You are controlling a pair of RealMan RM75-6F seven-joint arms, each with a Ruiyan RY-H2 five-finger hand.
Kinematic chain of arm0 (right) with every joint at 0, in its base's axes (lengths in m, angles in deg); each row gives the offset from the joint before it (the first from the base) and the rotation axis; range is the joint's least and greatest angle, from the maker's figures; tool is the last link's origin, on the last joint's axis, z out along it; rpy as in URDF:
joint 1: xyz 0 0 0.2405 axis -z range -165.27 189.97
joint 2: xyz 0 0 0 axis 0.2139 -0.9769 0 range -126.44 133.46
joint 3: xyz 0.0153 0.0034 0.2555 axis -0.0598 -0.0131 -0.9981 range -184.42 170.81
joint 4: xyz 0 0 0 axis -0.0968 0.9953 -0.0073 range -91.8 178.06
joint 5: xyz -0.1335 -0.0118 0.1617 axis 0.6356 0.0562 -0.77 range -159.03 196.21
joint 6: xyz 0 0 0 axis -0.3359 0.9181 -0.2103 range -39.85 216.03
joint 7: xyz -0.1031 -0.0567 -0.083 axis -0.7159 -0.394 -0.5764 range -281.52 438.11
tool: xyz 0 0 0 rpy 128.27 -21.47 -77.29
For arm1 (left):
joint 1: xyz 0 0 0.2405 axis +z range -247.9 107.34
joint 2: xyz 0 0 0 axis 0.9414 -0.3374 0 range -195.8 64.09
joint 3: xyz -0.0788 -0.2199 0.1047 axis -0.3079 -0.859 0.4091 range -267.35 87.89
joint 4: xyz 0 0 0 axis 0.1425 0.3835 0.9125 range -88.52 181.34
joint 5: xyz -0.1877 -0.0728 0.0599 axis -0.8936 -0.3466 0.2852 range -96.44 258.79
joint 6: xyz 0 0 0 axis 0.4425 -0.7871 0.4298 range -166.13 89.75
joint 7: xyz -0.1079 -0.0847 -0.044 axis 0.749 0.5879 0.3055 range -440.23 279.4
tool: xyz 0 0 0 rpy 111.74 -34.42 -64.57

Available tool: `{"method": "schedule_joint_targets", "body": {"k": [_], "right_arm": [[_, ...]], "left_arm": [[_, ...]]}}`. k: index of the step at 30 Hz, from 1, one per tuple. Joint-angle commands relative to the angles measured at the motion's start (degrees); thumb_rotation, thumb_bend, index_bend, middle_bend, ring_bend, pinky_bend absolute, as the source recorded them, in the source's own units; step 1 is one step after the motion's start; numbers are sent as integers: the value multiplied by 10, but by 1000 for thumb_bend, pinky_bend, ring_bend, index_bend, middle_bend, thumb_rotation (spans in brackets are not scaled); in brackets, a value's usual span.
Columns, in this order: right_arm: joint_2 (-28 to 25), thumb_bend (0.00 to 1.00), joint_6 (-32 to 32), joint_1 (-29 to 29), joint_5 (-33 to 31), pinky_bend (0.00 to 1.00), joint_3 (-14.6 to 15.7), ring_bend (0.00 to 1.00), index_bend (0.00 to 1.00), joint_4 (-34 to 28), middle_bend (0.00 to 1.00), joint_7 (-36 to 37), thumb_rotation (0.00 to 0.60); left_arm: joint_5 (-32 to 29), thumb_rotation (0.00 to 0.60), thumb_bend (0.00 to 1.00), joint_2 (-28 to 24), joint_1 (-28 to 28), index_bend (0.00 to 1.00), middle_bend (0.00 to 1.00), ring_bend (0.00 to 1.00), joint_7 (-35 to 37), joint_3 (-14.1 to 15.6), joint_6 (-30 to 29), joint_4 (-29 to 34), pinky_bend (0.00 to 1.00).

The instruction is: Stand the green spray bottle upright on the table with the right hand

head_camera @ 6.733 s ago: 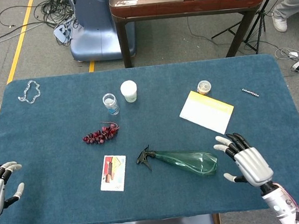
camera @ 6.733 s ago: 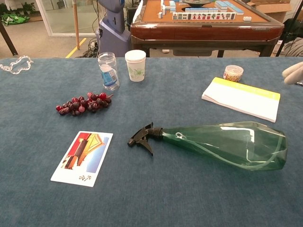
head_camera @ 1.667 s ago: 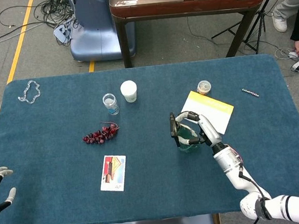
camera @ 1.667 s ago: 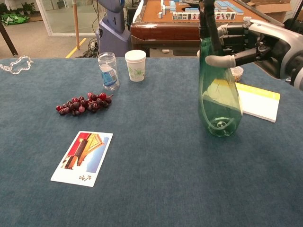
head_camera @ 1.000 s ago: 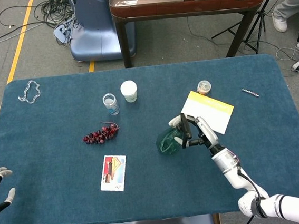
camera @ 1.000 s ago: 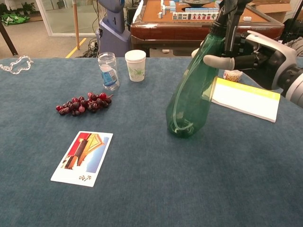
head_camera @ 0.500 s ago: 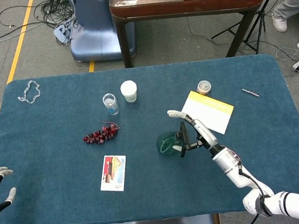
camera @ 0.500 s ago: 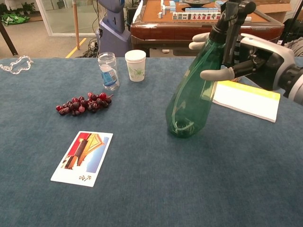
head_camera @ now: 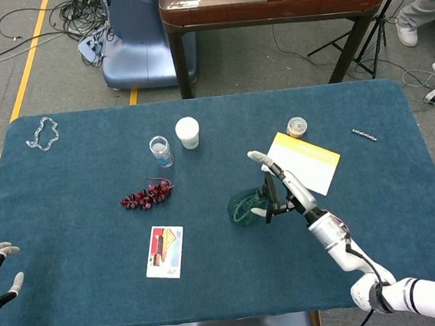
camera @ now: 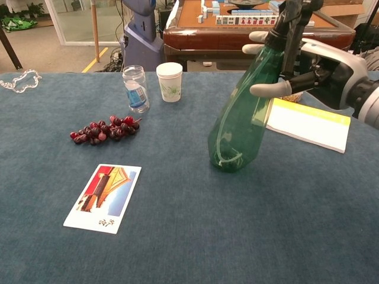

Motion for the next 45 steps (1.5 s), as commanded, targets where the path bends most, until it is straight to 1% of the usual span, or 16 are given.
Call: {"method": "schedule_joint_targets", "body": {"k": [1, 9, 20, 26, 31, 34, 36, 39, 40, 43, 45], "right_arm": [[-1, 0, -5, -4, -4, 0, -4, 0, 42, -1, 51, -7, 600], [-9, 0, -18, -11, -18, 0, -11, 0, 7, -6, 30, -22, 600], [-19, 0, -34, -23, -25, 0, -20, 0, 3, -13, 28, -35, 600], [-40, 0, -22, -15, -13, 0, -12, 0, 3, -36, 32, -53, 600], [-82, 0, -5, 6, -8, 0, 2, 0, 3, -77, 44, -91, 600], [-113, 0, 5, 22, -12, 0, 13, 0, 3, -98, 71, -144, 600], [-132, 4, 17, 37, -23, 0, 20, 3, 3, -112, 102, -199, 600], [-162, 62, 32, 58, -43, 0, 30, 18, 20, -135, 143, -279, 600], [-171, 81, 37, 64, -49, 0, 33, 23, 34, -142, 149, -303, 600], [-197, 84, 56, 84, -64, 0, 45, 28, 56, -163, 154, -386, 600], [-209, 84, 78, 99, -69, 0, 55, 29, 61, -173, 154, -454, 600]], "left_arm": [[0, 600, 360, 0, 0, 336, 262, 245, 0, 0, -1, 0, 126], [-1, 600, 360, 1, 0, 336, 262, 244, -2, 0, 1, 0, 126], [-1, 600, 360, 2, 0, 336, 262, 244, -4, 1, 0, 1, 125], [-2, 600, 360, 3, 2, 336, 262, 245, -3, 1, -2, -1, 125], [-2, 600, 360, 4, 1, 336, 262, 244, 0, 0, -1, -3, 125], [-1, 600, 360, 4, -1, 336, 262, 244, 1, 0, 1, -4, 125], [1, 600, 360, 4, -2, 336, 262, 245, 2, 1, 2, -6, 125], [1, 600, 360, 4, -3, 336, 262, 245, 2, 1, 4, -7, 125], [1, 600, 360, 4, -3, 336, 262, 245, 2, 1, 4, -8, 125], [3, 600, 359, 5, -5, 336, 262, 244, 2, 0, 5, -8, 125], [4, 600, 360, 5, -6, 336, 262, 245, 2, -1, 5, -7, 125]]}}
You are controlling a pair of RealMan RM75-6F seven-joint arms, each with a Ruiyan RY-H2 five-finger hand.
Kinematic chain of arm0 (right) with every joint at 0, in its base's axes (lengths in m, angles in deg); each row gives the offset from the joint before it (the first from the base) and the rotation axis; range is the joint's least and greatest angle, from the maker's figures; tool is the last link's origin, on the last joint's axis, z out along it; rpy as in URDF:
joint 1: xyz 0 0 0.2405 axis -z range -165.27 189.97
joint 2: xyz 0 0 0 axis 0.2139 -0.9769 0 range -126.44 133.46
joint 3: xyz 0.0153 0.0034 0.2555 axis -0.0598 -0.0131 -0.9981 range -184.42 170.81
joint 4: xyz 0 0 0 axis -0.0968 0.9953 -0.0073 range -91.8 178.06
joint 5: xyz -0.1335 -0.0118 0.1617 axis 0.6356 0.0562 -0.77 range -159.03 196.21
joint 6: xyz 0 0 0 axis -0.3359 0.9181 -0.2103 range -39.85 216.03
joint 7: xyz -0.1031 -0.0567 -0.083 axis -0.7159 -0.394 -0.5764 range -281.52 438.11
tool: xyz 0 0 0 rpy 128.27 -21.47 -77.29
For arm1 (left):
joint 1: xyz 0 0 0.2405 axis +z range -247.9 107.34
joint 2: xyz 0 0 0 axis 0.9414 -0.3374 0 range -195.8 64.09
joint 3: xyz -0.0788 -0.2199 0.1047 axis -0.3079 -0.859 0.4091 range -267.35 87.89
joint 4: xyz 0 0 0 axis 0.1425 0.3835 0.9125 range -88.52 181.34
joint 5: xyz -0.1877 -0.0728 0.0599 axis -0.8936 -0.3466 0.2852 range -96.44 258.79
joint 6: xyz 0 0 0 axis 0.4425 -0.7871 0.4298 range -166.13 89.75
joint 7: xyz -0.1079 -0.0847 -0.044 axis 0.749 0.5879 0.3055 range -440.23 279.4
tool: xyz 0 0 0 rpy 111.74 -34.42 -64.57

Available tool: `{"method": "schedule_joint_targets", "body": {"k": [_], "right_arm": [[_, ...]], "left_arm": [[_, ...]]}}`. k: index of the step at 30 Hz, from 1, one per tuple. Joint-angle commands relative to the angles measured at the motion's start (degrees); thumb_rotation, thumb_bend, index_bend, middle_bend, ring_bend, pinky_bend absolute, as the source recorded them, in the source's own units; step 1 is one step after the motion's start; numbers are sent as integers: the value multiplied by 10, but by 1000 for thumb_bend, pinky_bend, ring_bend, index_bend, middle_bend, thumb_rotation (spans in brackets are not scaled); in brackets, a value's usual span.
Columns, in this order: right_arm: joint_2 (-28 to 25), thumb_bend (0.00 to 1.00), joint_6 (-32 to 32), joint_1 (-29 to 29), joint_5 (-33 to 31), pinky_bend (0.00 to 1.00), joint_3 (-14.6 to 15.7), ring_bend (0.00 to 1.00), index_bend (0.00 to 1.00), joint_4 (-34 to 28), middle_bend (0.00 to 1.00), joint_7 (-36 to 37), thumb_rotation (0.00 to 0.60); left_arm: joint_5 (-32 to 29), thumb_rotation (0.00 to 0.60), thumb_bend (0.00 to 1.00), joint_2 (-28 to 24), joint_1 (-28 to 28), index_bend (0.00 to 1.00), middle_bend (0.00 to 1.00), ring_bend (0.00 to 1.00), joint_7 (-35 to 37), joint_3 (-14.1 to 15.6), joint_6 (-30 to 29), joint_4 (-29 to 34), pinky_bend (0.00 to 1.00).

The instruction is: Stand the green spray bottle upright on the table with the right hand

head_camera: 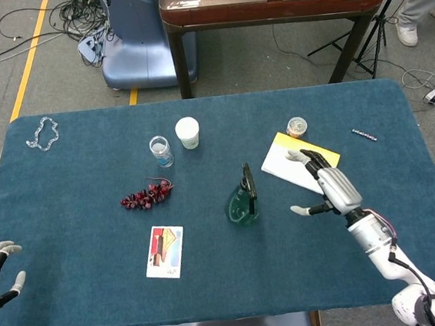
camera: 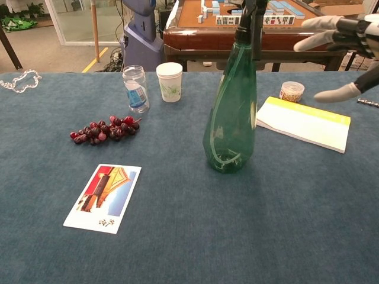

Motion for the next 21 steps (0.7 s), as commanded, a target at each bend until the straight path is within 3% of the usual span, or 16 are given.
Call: {"method": "schedule_joint_targets", "body": {"k": [1, 11, 21], "right_arm": [[-47, 84, 51, 45, -26, 0, 28, 28, 63, -41, 154, -147, 600], [-90, 84, 154, 136, 2, 0, 80, 29, 87, -103, 156, -265, 600], [-95, 84, 247, 224, 43, 0, 111, 28, 87, -123, 156, -269, 600]], "left_arm": [[1, 600, 360, 0, -1, 336, 262, 245, -1, -1, 1, 0, 125], [6, 600, 360, 7, -13, 336, 262, 245, -6, -4, 9, 4, 124], [6, 600, 360, 8, -24, 336, 262, 245, -11, -8, 18, 9, 123]]}}
